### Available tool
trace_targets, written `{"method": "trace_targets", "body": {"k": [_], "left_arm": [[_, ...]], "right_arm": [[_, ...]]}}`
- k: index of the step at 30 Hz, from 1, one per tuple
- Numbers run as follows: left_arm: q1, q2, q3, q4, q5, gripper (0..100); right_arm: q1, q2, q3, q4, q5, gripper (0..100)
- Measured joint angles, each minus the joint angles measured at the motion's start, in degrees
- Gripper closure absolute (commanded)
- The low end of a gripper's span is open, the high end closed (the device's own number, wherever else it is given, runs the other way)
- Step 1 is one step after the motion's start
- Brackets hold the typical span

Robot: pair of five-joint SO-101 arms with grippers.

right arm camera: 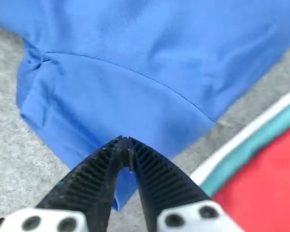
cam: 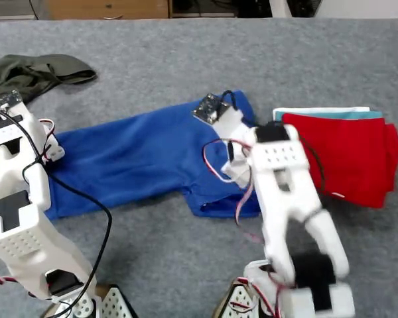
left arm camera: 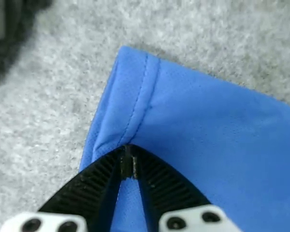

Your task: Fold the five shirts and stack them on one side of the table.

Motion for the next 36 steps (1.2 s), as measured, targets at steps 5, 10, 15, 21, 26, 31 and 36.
{"method": "trace_targets", "body": {"k": [5,10,15,21,26,31,36], "left_arm": [[0.0,0.0,0.0,0.0,0.0,98],[0.0,0.0,0.0,0.0,0.0,98],[0.0,0.0,0.0,0.0,0.0,98],[0.0,0.0,0.0,0.0,0.0,98],[0.0,0.0,0.0,0.0,0.0,98],[0.0,0.0,0.0,0.0,0.0,98],[0.0,0.0,0.0,0.0,0.0,98]], "right_arm": [[0.0,7.38,-0.35,-0.09,-0.26,99.6],[-0.97,4.57,8.26,-2.11,-0.44,99.6],[-1.05,2.73,14.59,-7.38,-0.53,99.6],[-1.05,5.1,12.92,-8.09,-0.53,99.6],[1.23,1.23,2.9,1.85,-0.53,99.5],[2.64,-5.54,-12.48,7.38,-2.99,99.5],[1.58,3.96,-24.0,3.6,-6.68,99.5]]}}
